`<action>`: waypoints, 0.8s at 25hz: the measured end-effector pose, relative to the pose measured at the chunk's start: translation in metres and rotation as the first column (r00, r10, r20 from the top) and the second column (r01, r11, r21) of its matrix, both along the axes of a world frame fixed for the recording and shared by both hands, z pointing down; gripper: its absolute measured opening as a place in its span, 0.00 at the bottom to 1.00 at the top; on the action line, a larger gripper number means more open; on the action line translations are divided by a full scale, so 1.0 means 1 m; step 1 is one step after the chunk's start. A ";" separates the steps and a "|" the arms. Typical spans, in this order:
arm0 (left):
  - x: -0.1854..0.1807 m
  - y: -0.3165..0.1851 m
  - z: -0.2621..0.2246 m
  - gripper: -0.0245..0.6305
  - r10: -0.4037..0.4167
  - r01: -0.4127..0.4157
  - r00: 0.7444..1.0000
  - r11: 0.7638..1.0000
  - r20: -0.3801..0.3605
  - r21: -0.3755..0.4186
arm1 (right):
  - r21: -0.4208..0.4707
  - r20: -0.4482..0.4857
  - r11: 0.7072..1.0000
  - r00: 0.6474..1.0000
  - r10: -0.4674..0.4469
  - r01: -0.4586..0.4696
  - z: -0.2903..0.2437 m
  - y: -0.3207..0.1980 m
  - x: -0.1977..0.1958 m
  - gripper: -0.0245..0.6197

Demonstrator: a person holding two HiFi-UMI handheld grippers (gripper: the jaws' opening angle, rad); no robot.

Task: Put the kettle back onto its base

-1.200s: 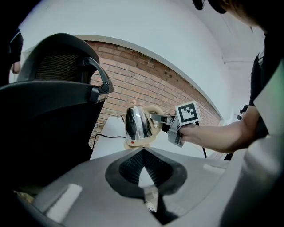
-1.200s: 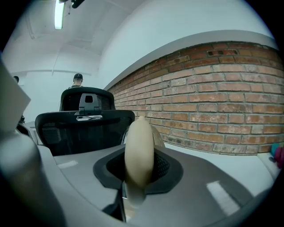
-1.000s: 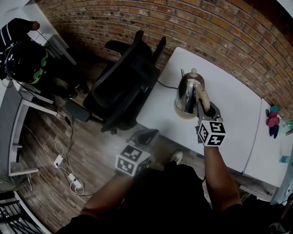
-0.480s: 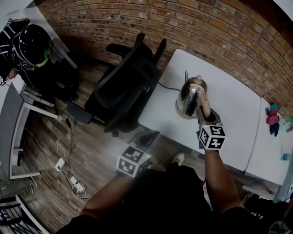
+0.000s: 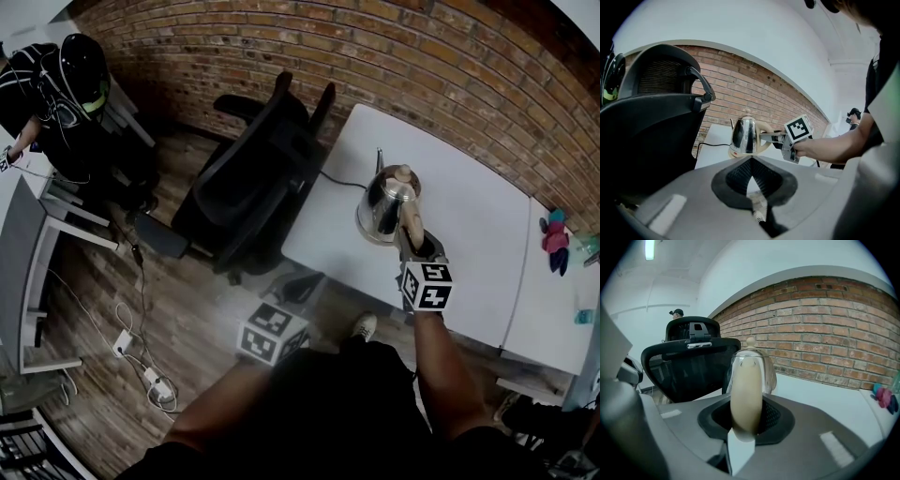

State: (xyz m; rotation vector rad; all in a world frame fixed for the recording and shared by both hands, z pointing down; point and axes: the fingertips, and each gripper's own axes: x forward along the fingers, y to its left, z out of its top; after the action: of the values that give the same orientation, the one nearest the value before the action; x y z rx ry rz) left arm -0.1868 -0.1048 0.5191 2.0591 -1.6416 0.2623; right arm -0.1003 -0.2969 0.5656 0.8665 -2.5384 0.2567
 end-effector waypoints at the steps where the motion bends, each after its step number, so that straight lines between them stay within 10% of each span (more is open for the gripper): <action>1: 0.000 0.001 0.000 0.04 0.000 0.000 1.000 1.000 0.000 0.000 | -0.003 -0.006 1.000 1.000 0.002 -0.002 0.003 0.002 0.001 0.21; 20: -0.003 0.008 -0.001 0.04 0.002 -0.002 1.000 1.000 -0.003 -0.005 | -0.041 -0.068 0.998 0.997 0.039 -0.042 0.045 0.006 0.008 0.22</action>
State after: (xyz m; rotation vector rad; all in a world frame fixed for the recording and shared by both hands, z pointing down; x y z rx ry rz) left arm -0.1903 -0.0966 0.5185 2.0571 -1.6356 0.2635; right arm -0.0924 -0.2910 0.6108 0.8963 -2.4463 0.2888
